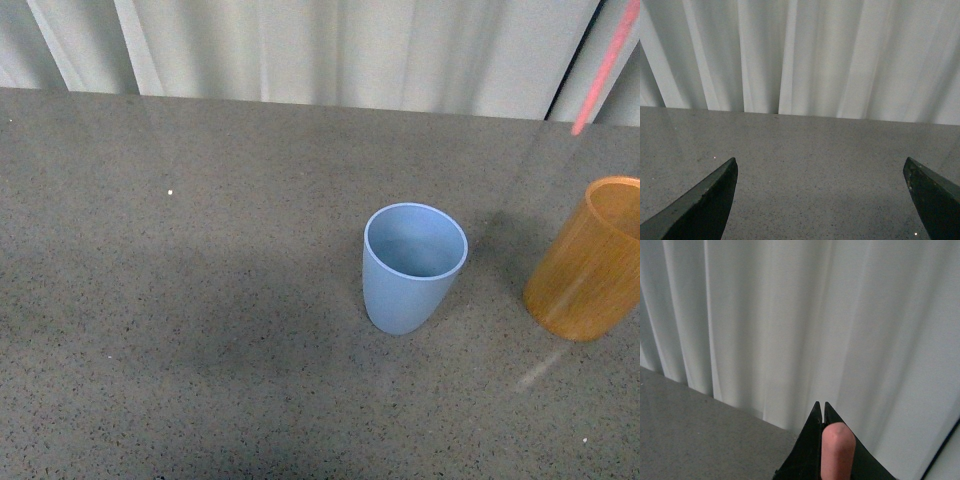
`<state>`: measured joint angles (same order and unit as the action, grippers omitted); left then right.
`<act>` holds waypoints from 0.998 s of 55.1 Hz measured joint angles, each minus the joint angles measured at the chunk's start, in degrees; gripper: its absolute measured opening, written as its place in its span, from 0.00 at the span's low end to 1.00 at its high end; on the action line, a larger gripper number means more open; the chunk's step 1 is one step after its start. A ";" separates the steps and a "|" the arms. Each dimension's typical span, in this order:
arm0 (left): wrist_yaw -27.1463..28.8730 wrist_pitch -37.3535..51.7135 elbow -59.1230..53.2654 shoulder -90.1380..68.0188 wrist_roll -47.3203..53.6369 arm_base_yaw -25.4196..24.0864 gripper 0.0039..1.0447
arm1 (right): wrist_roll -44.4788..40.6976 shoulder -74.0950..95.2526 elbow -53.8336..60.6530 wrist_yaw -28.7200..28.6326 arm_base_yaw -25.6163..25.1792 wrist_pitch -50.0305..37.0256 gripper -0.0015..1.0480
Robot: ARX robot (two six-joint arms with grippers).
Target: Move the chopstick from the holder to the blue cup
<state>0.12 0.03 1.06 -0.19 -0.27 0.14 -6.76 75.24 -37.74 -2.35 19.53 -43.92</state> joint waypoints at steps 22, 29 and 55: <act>0.00 0.00 0.02 0.00 0.00 0.00 0.94 | 3.50 16.28 0.20 2.78 7.78 -9.60 0.01; 0.00 0.00 0.02 0.00 0.00 0.00 0.94 | 3.98 18.16 -0.04 3.02 8.92 -10.75 0.01; 0.00 0.00 0.02 0.00 0.00 0.00 0.94 | 5.20 25.75 1.18 4.61 10.38 -14.75 0.24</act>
<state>0.12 0.03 1.08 -0.19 -0.27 0.14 -1.56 100.99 -36.56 2.26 29.91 -58.67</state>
